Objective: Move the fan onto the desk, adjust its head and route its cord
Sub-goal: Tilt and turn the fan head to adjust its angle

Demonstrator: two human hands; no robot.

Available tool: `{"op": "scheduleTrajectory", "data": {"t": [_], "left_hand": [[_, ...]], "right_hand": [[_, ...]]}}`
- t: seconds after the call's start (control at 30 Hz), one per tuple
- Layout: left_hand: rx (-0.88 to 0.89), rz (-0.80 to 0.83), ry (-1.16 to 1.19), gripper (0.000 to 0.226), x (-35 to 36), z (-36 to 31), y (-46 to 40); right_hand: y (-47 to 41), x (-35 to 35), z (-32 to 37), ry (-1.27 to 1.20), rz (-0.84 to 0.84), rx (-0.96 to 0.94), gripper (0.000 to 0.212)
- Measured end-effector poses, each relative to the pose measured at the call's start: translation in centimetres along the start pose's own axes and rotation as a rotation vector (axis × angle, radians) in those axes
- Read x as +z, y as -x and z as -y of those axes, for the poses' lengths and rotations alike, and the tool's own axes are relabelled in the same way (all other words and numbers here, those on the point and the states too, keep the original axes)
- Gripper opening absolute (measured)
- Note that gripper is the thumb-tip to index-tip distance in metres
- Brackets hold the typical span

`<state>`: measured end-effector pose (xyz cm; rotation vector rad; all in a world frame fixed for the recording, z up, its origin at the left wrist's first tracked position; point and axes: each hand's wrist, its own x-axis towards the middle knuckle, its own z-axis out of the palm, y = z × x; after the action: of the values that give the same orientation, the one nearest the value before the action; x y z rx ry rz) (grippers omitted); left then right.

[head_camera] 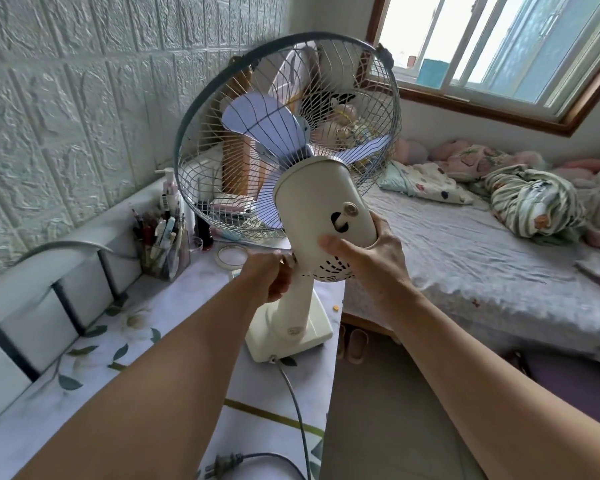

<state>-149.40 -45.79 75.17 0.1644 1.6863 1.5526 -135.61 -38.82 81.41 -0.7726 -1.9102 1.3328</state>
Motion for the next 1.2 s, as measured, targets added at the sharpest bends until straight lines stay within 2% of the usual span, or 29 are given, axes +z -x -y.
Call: {"op": "scheduleTrajectory", "data": {"t": [0.1, 0.17, 0.27, 0.37, 0.47, 0.53, 0.6, 0.67, 0.77, 0.87, 1.03, 1.2], "left_hand": [[0.195, -0.023, -0.045, 0.010, -0.4, -0.3, -0.1], [0.335, 0.009, -0.117, 0.020, -0.8, 0.2, -0.3], [0.448, -0.079, -0.300, 0.025, -0.8, 0.6, -0.7], [0.413, -0.080, -0.274, 0.020, -0.6, 0.5, -0.8], [0.216, -0.017, -0.160, 0.028, -0.3, 0.1, -0.4], [0.108, 0.051, -0.145, 0.024, -0.3, 0.0, 0.2], [0.150, 0.037, -0.154, 0.018, -0.3, 0.0, 0.5], [0.289, -0.010, -0.177, 0.019, -0.4, 0.3, 0.5], [0.515, -0.099, -0.403, 0.027, -0.4, 0.7, 0.7], [0.622, -0.199, -0.483, 0.024, -0.5, 1.1, 0.3], [0.516, -0.146, -0.379, 0.011, -0.3, 1.1, -0.1], [0.354, -0.141, -0.202, 0.036, 0.1, 0.7, -0.6]], "right_hand": [[0.0, 0.1, 0.0, -0.004, -0.008, 0.008, 0.056], [0.0, 0.2, 0.1, 0.008, -0.017, 0.007, 0.059], [0.0, 0.1, 0.1, 0.020, -0.024, 0.007, 0.069], [0.1, 0.1, 0.1, 0.015, -0.023, 0.022, 0.072], [0.0, 0.0, 0.2, 0.030, -0.019, 0.029, 0.066], [0.0, -0.1, 0.2, 0.036, -0.015, 0.025, 0.062], [0.0, -0.1, 0.2, 0.030, -0.020, 0.022, 0.062], [0.0, 0.0, 0.2, 0.025, -0.020, 0.020, 0.065], [0.0, 0.1, 0.2, 0.009, -0.018, 0.016, 0.062], [0.1, 0.1, 0.2, -0.005, -0.018, 0.025, 0.064], [0.0, 0.1, 0.3, -0.020, -0.029, 0.032, 0.062], [0.0, 0.1, 0.2, 0.019, -0.037, 0.029, 0.064]]}}
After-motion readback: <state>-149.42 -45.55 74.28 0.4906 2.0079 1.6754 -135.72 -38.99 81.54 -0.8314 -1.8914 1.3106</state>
